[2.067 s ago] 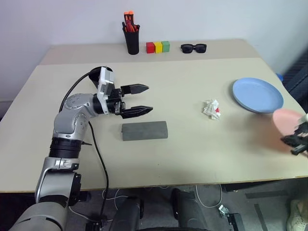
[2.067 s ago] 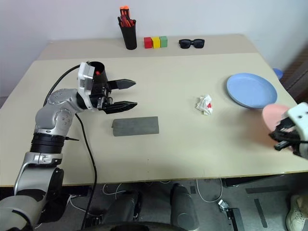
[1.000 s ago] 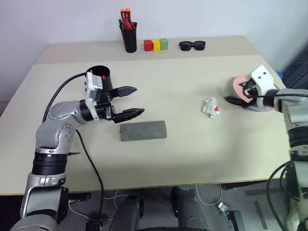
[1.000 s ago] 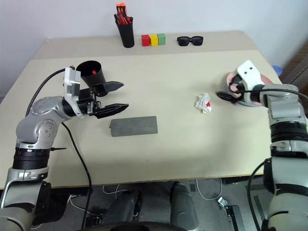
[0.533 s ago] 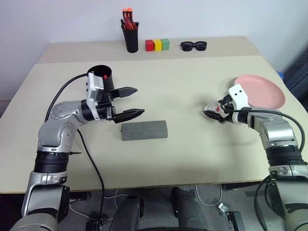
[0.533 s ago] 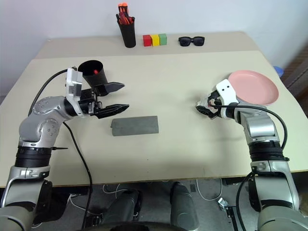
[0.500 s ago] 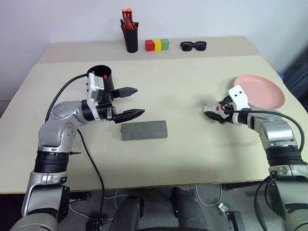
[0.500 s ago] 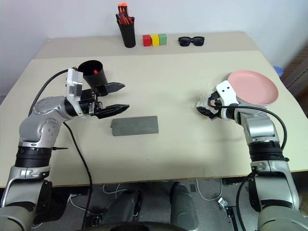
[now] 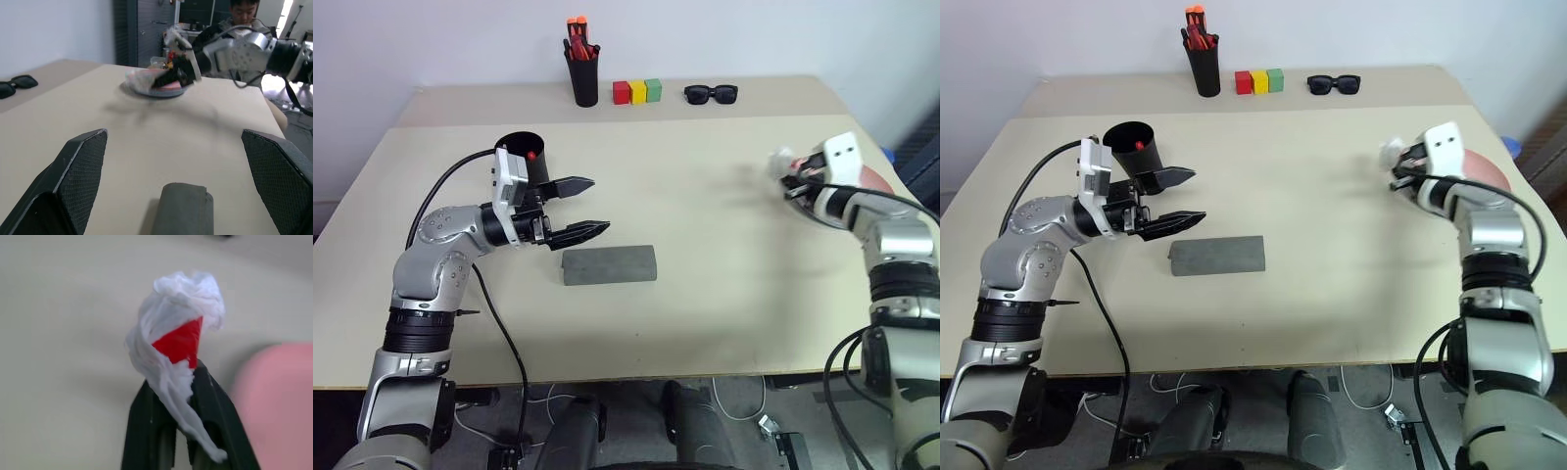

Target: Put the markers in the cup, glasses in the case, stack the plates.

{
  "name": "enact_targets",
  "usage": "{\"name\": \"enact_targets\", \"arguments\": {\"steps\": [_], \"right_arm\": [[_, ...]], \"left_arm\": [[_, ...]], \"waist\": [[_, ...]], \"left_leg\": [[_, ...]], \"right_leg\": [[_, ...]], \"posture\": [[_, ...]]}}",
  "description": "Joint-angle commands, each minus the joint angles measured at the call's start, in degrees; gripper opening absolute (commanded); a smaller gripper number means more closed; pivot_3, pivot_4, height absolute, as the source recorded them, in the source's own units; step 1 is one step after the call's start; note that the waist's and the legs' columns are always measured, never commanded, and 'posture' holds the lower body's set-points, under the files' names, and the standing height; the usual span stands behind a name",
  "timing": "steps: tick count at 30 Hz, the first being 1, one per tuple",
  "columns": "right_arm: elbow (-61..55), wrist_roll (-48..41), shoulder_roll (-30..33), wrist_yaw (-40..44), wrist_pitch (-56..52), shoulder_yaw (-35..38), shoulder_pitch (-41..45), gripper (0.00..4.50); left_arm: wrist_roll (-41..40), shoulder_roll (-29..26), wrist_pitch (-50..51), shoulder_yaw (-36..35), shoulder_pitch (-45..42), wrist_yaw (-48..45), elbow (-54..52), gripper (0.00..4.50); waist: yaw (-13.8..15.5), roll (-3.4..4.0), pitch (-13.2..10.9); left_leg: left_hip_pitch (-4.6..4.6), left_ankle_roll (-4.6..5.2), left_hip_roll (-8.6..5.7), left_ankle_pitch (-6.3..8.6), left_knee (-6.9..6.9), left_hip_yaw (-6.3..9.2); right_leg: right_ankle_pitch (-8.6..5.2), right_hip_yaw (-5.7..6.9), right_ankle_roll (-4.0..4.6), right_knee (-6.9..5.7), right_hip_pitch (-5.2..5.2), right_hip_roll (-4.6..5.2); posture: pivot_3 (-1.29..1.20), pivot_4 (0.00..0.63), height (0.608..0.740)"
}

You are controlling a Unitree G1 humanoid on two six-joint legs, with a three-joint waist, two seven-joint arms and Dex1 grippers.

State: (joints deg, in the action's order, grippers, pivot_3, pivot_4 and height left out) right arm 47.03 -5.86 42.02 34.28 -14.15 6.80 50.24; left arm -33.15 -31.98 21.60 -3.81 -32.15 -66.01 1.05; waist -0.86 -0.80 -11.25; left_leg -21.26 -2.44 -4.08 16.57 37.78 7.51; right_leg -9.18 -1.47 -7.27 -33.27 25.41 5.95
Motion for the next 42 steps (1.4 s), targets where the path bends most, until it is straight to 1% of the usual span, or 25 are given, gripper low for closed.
{"name": "enact_targets", "arguments": {"steps": [1,3,6,8,9,12,17,19,21,23,25,27,29,30,31,33,34,37,39,42], "right_arm": [[7.3,4.1,1.8,-4.4,5.6,-0.9,3.1,0.03],[11.2,4.4,2.0,-6.2,6.3,-0.1,4.5,0.03],[13.8,5.2,1.9,-5.7,7.5,-0.6,5.4,1.05],[14.4,6.1,2.0,-6.9,8.4,-0.8,5.7,1.93],[14.8,6.6,2.3,-8.1,8.9,-0.9,5.9,2.55],[15.2,7.1,2.8,-9.3,9.2,-0.5,6.4,4.06],[12.8,4.5,3.4,-11.2,10.8,3.2,7.4,4.06],[10.3,1.7,3.0,-8.3,12.7,5.2,7.2,4.06],[6.0,-3.7,1.4,-2.5,12.5,8.2,6.8,4.06],[-4.4,-12.9,-1.4,8.0,7.6,10.7,3.4,4.06],[-14.8,-18.0,-2.6,17.0,3.4,9.4,-1.9,4.06],[-24.7,-23.0,-2.4,24.9,-2.9,7.2,-7.8,4.06],[-35.1,-27.3,-2.2,30.6,-6.6,4.9,-13.4,4.06],[-38.4,-29.3,-2.0,32.7,-8.4,4.6,-15.2,4.06],[-44.2,-31.4,-2.7,33.0,-9.5,3.8,-17.3,4.06],[-49.4,-32.9,-3.3,33.3,-9.9,3.4,-19.5,4.06],[-49.7,-32.8,-3.1,33.9,-9.5,3.4,-20.0,4.06],[-53.7,-31.4,-4.2,32.4,-9.2,1.2,-22.3,4.06],[-54.7,-30.4,-3.8,31.8,-8.7,1.0,-23.7,4.06],[-57.4,-30.8,-2.7,30.3,-10.8,1.0,-26.0,4.06]], "left_arm": [[-0.5,-0.2,-0.5,-0.9,-0.6,0.6,-2.4,4.50],[-0.8,-0.3,0.1,-1.2,-0.4,1.3,-3.0,4.50],[-1.0,-0.8,0.4,-1.5,0.1,1.7,-3.7,4.50],[-1.1,-1.0,0.7,-1.6,0.2,2.0,-4.1,4.50],[-1.1,-1.0,0.8,-1.7,0.3,2.2,-4.2,4.50],[-1.2,-0.9,0.9,-1.4,0.3,2.7,-4.5,4.50],[-1.0,-0.7,0.5,-1.6,0.5,3.0,-4.3,4.50],[-0.7,-0.2,0.1,-1.5,0.7,3.5,-4.6,4.50],[-0.7,0.1,-0.2,-1.5,1.2,4.1,-5.2,4.50],[-1.1,-0.3,-0.2,-2.2,2.3,4.2,-6.1,4.50],[-2.3,-1.1,1.1,-3.2,3.8,4.3,-7.4,4.50],[-3.6,-1.9,2.2,-4.1,5.4,4.4,-8.9,4.50],[-4.3,-2.7,2.4,-5.3,7.2,4.6,-10.3,4.50],[-4.5,-2.7,2.6,-5.4,7.7,5.2,-11.1,4.50],[-5.2,-3.8,3.1,-6.9,9.4,5.1,-11.9,4.50],[-6.4,-4.8,4.7,-8.2,11.2,5.8,-13.5,4.50],[-6.6,-5.0,5.6,-8.0,11.6,6.5,-14.2,4.50],[-6.0,-7.5,4.3,-10.9,16.3,5.3,-14.7,4.50],[-5.7,-8.0,3.6,-11.4,17.7,5.2,-14.7,4.50],[-4.4,-8.6,1.7,-11.8,19.8,4.6,-13.5,4.50]], "waist": [[-0.3,0.00,0.0],[-0.3,0.00,0.0],[-0.5,0.00,0.0],[-0.6,0.01,0.0],[-0.7,0.01,0.0],[-1.1,0.01,0.0],[-1.4,0.01,0.0],[-1.6,0.01,0.0],[-1.7,0.02,0.0],[-1.9,0.03,0.0],[-2.0,0.05,0.0],[-1.7,0.05,0.0],[-1.2,0.05,0.0],[-1.1,0.07,0.0],[-1.0,0.08,0.0],[-1.0,0.10,0.0],[-1.0,0.10,0.0],[-1.0,0.07,0.0],[-0.9,0.07,0.0],[0.0,0.07,0.0]], "left_leg": [[0.00,0.00,0.00,0.00,0.00,-0.01],[0.00,0.00,0.01,0.00,-0.01,-0.01],[0.00,0.00,0.01,0.00,-0.02,-0.02],[0.00,0.00,0.01,0.00,-0.02,-0.02],[0.01,0.00,0.01,0.00,-0.01,-0.02],[0.00,0.00,0.01,0.00,-0.01,-0.01],[-0.01,0.00,0.00,0.00,-0.01,-0.01],[-0.01,0.01,0.01,0.00,-0.02,-0.01],[-0.01,0.01,0.01,0.01,-0.02,-0.01],[0.01,0.03,0.02,0.02,-0.03,-0.01],[0.08,0.09,0.09,0.05,-0.03,-0.02],[0.07,0.13,0.10,0.07,-0.03,0.06],[0.00,0.12,0.06,0.07,0.04,0.09],[-0.03,0.13,0.06,0.08,0.11,0.12],[-0.04,0.13,0.04,0.09,0.13,0.12],[-0.06,0.13,0.02,0.09,0.19,0.09],[-0.06,0.13,0.02,0.08,0.21,0.09],[0.04,0.12,0.05,0.08,0.23,0.08],[0.07,0.12,0.05,0.08,0.22,0.07],[0.05,0.12,0.04,0.08,0.23,0.02]], "right_leg": [[0.00,0.00,0.00,-0.01,0.00,0.00],[0.00,0.00,0.00,-0.01,0.00,0.00],[0.00,-0.01,0.00,0.00,0.01,0.00],[0.00,-0.01,0.00,0.00,0.01,0.00],[0.00,-0.01,0.00,-0.01,0.01,0.00],[0.00,-0.01,0.00,-0.01,0.00,0.00],[0.00,-0.01,0.00,0.00,0.00,0.00],[0.00,-0.01,0.00,0.00,0.00,0.00],[0.00,-0.01,-0.01,0.00,0.00,0.00],[0.01,-0.01,-0.01,0.00,0.01,-0.02],[0.01,-0.01,-0.01,-0.05,0.00,-0.06],[0.00,0.00,0.00,-0.11,0.00,-0.08],[0.00,0.00,-0.01,-0.12,-0.01,-0.06],[0.01,0.01,-0.01,-0.12,0.00,-0.06],[0.02,0.00,-0.03,-0.12,0.00,-0.04],[0.04,-0.01,-0.07,-0.12,0.00,-0.02],[0.04,-0.01,-0.07,-0.11,0.00,-0.02],[0.03,0.00,-0.06,-0.12,-0.09,-0.05],[0.03,0.00,-0.05,-0.14,-0.09,-0.05],[0.03,-0.01,-0.05,-0.13,-0.08,-0.04]], "posture": [[0.00,0.150,0.740],[0.00,0.150,0.740],[0.00,0.150,0.740],[0.00,0.150,0.740],[0.00,0.150,0.740],[0.00,0.150,0.740],[0.00,0.150,0.740],[0.00,0.150,0.740],[0.00,0.150,0.740],[0.00,0.150,0.740],[0.00,0.150,0.740],[0.00,0.150,0.740],[0.00,0.150,0.740],[0.00,0.150,0.740],[0.00,0.150,0.740],[0.00,0.150,0.740],[0.00,0.150,0.740],[0.00,0.150,0.740],[0.00,0.150,0.740],[0.00,0.150,0.740]]}}
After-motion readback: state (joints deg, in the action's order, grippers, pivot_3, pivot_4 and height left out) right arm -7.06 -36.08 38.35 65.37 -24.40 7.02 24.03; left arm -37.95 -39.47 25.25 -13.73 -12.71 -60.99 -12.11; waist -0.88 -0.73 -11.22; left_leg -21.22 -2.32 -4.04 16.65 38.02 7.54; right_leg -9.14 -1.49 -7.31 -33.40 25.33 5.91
